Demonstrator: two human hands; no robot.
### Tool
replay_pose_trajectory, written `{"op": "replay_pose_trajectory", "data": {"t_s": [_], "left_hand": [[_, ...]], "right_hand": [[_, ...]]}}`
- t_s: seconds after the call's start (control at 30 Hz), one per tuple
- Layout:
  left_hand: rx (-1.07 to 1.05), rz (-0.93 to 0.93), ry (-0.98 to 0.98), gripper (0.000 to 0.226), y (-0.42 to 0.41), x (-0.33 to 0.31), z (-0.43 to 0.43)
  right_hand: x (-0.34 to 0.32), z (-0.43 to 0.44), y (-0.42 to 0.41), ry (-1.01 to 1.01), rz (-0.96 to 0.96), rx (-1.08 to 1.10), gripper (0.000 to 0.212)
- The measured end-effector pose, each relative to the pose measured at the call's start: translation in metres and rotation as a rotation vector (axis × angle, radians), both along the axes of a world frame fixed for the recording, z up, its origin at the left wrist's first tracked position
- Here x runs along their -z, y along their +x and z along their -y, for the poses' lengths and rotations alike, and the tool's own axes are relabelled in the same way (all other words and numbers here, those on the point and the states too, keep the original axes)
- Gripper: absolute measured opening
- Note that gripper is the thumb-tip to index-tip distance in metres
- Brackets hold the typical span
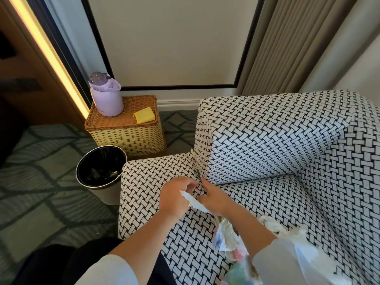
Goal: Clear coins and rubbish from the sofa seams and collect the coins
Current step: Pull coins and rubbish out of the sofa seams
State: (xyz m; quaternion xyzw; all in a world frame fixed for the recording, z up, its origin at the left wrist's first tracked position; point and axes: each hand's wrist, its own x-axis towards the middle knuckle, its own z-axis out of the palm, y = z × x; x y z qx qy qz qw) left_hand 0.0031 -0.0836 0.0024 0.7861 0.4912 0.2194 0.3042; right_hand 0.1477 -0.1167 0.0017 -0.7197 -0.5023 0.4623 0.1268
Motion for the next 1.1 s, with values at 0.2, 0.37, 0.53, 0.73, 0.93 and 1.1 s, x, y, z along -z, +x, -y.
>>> {"op": "replay_pose_trajectory", "data": {"t_s": [0.2,0.37,0.53,0.73,0.93,1.1], "left_hand": [[-0.036,0.018,-0.026,0.045,-0.009,0.005,-0.023],[-0.041,-0.044,0.026,0.044,-0.012,0.014,-0.058],[0.061,-0.039,0.062,0.032,0.001,0.03,-0.094],[0.146,-0.027,0.121,0.028,0.025,0.046,-0.125],[0.12,-0.003,0.07,0.045,0.027,0.061,-0.145],[0.138,-0.104,0.068,0.052,0.034,0.062,-0.16]], "right_hand": [[0.01,-0.028,-0.037,-0.09,0.234,0.052,0.087],[0.004,-0.056,-0.036,-0.156,0.301,0.185,0.027],[0.003,-0.069,-0.035,-0.188,0.483,0.128,0.024],[0.02,-0.07,-0.038,-0.09,0.675,0.222,0.029],[0.035,-0.068,-0.05,0.015,0.834,0.409,0.041],[0.039,-0.07,-0.059,0.02,0.832,0.54,0.042]]}}
